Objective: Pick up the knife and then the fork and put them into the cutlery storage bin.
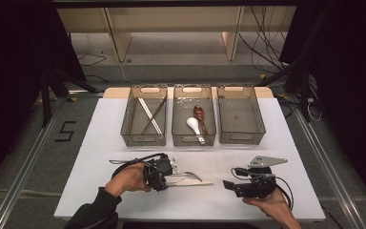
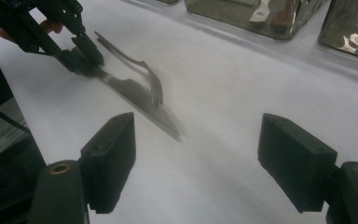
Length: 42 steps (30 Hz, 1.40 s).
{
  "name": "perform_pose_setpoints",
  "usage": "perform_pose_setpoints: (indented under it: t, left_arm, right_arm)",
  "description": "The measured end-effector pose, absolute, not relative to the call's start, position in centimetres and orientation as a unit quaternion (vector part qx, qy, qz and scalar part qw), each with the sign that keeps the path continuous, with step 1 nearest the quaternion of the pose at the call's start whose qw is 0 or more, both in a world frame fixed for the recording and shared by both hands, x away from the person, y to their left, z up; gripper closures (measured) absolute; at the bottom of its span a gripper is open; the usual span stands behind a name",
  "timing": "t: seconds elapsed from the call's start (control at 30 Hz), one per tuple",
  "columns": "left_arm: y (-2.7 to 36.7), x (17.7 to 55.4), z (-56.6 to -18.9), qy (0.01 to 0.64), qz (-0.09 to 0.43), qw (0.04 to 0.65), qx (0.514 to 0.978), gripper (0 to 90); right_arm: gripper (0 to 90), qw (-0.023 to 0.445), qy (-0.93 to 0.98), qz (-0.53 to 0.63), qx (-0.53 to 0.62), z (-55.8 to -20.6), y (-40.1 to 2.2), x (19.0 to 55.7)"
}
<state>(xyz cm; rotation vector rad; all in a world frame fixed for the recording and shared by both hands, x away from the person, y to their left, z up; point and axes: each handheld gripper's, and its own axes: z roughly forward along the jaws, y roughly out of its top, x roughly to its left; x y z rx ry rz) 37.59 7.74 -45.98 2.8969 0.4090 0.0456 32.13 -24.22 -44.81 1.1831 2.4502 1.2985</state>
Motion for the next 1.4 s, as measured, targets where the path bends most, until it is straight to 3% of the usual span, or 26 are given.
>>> perform_pose_setpoints:
  t: [0.53,1.4]
  left_arm:
    - [7.3,36.8,-45.9,0.084,0.037,0.104,0.990,78.7]
    - [7.0,36.0,-44.9,0.124,-0.024,0.173,0.977,78.8]
  right_arm:
    - [29.0,0.063,0.812,0.429,0.391,-44.7,-24.3,32.1]
    - [29.2,0.069,0.809,0.437,0.387,-44.4,-24.2,31.9]
